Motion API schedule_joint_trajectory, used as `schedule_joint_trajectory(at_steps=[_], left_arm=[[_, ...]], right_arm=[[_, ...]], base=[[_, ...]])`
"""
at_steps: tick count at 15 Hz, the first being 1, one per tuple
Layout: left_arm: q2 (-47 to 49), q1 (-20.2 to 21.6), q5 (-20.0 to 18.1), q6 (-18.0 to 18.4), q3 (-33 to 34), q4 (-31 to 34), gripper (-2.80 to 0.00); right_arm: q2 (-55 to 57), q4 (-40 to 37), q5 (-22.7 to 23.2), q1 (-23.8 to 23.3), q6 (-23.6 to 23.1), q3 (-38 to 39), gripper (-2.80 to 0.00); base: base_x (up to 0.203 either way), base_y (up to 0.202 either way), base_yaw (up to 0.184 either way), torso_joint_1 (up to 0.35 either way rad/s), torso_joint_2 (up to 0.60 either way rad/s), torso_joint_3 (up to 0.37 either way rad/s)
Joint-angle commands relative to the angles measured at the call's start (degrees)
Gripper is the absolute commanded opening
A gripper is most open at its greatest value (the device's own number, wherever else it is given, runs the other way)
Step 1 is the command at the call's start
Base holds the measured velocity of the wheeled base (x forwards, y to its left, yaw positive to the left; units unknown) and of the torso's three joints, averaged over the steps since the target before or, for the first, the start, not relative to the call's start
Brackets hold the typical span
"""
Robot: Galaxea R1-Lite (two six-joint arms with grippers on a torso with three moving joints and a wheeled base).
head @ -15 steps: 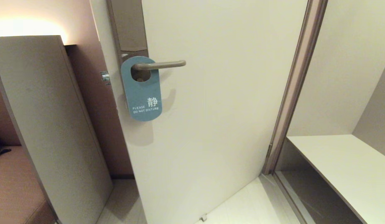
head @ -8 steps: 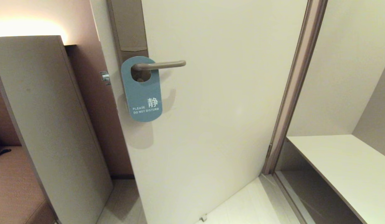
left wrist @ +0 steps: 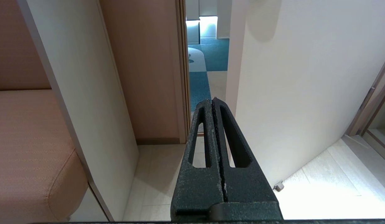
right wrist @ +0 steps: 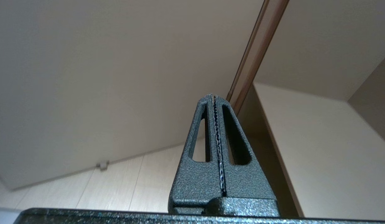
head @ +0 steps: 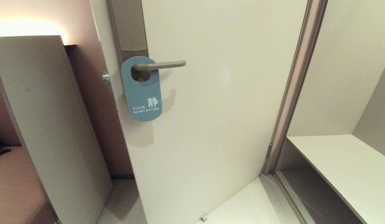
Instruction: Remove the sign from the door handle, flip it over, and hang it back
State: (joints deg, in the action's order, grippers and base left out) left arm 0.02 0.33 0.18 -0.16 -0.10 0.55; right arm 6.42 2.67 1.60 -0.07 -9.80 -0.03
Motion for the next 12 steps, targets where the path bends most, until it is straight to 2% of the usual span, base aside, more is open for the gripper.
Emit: schedule_joint_trajectory(at_steps=[1, 12], left_arm=[[-0.02, 0.02, 0.08, -0.01, 0.01, 0.07, -2.80], [-0.02, 0.02, 0.08, -0.01, 0.01, -0.02, -2.80]], right_arm=[[-5.45, 0.15, -0.01, 0.07, 0.06, -0.01, -2.80], [-6.42, 0.23, -0.10, 0.07, 0.40, 0.03, -2.80]], base=[[0.000, 0.000, 0.000, 0.000, 0.00, 0.000], [0.000, 0.000, 0.000, 0.000, 0.00, 0.000]])
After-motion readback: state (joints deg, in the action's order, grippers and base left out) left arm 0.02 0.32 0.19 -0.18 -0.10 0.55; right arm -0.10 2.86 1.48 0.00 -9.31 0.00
